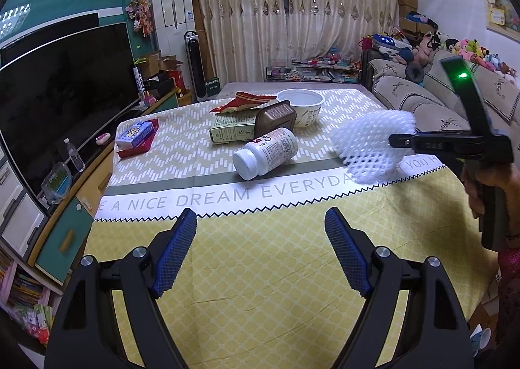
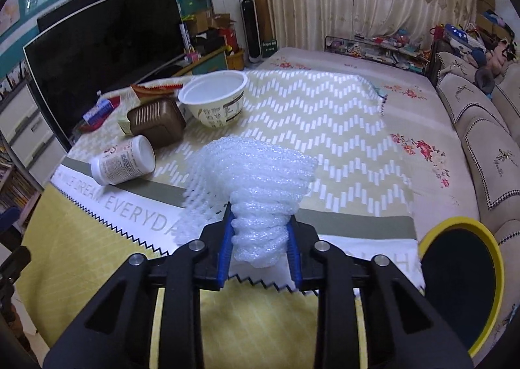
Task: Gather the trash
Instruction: 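Grasp the white foam mesh net with the right gripper and lift it, then carry the foam net over the bin and open the right gripper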
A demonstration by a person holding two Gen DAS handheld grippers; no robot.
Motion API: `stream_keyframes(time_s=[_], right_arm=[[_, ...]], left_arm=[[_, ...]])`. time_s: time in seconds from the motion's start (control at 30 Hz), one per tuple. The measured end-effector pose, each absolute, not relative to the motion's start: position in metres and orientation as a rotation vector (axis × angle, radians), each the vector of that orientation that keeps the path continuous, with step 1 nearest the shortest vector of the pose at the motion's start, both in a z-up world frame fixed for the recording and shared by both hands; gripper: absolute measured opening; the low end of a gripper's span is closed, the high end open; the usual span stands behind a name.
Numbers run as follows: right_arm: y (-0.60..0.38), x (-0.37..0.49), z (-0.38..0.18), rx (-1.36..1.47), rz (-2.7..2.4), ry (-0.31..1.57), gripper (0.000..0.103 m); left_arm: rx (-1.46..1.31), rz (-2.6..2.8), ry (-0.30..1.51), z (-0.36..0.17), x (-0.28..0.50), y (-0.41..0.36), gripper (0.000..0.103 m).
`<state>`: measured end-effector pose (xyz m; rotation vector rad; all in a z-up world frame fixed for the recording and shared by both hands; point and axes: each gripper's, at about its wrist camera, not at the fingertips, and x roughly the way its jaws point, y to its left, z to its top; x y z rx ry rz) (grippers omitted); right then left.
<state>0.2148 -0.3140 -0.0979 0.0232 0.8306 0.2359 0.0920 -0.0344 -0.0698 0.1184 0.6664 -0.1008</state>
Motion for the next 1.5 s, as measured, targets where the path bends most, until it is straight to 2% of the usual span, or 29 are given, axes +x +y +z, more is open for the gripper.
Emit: stream_keyframes(time_s=[0.8,1.3,1.4,1.5], right_arm=[[-0.422,0.158,-0.076,0.151,0.017,0.73,0.027],[-0.512,0.127,-0.107,0.182,-0.214,0.782,0.029],[-0.52,0.13,-0.119,0.191,-0.238,0.808,0.033],[-0.526,0.132,-0.128,0.2,-0.263,0.823,0.049]], left_arm=[[0.182,-0.149,0.653,-0.065,0.089,-0.067,0.08],[0.203,-0.17,0.657,-0.064,0.092,-0.079,0.08],[0.21,-0.173,0.656,-0.064,0.092,-0.081,0.08],[0.212,-0.173,0.659,-0.064,0.093,-0.081,0.08]])
